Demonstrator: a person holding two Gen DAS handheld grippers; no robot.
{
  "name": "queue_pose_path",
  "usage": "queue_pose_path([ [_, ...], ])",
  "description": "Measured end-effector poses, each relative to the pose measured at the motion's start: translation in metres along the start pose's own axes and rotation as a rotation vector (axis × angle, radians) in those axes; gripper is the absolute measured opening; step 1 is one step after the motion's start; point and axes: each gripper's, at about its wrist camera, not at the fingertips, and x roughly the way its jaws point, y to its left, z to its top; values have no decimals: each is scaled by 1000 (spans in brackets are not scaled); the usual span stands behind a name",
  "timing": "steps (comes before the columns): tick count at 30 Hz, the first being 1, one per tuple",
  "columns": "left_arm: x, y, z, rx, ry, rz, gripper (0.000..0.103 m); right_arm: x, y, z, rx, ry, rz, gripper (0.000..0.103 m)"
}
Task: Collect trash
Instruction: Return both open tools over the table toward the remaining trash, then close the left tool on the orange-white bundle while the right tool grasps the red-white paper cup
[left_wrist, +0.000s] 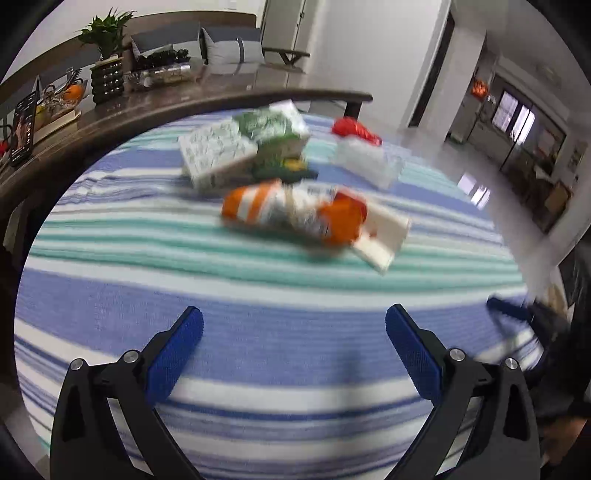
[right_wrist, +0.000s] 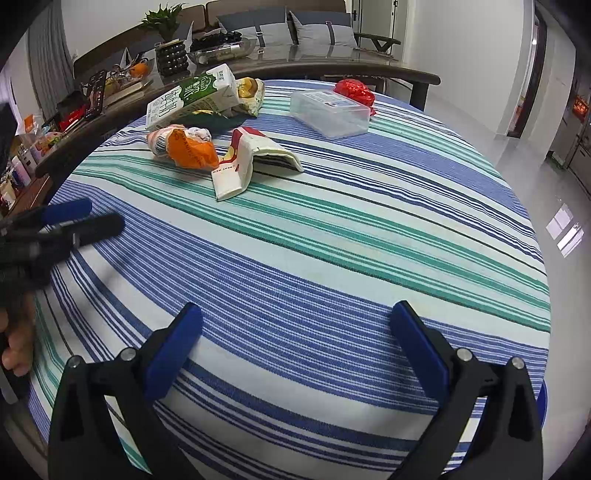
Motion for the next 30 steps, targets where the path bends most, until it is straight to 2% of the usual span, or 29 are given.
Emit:
queue_pose_path([
  [4,11,-17,24,37,-31,21,98,1,0,0,0,0,0,98],
  [7,27,-27,42,47,-58,94,98,1,0,0,0,0,0,98],
  [11,52,-16,56,-15,-1,180,98,1,0,0,1,0,0,98],
  [15,30,5,43,31,27,177,98,1,1,0,0,-1,-1,98],
  [18,1,29,31,76,12,200,98,1,1,0,0,-1,-1,98],
  [20,-10,38,28,75,7,155,98,1,1,0,-1,-1,-3,98],
  [23,-11,35,26,85,7,21,98,1,1,0,-1,-1,-4,98],
  [25,2,22,27,100,18,-21,98,1,1,0,-1,-1,-4,98],
  [26,10,17,30,110,18,-16,98,1,1,0,-1,-1,-5,98],
  [30,45,5,41,113,32,136,98,0,1,0,-1,-1,-3,98],
])
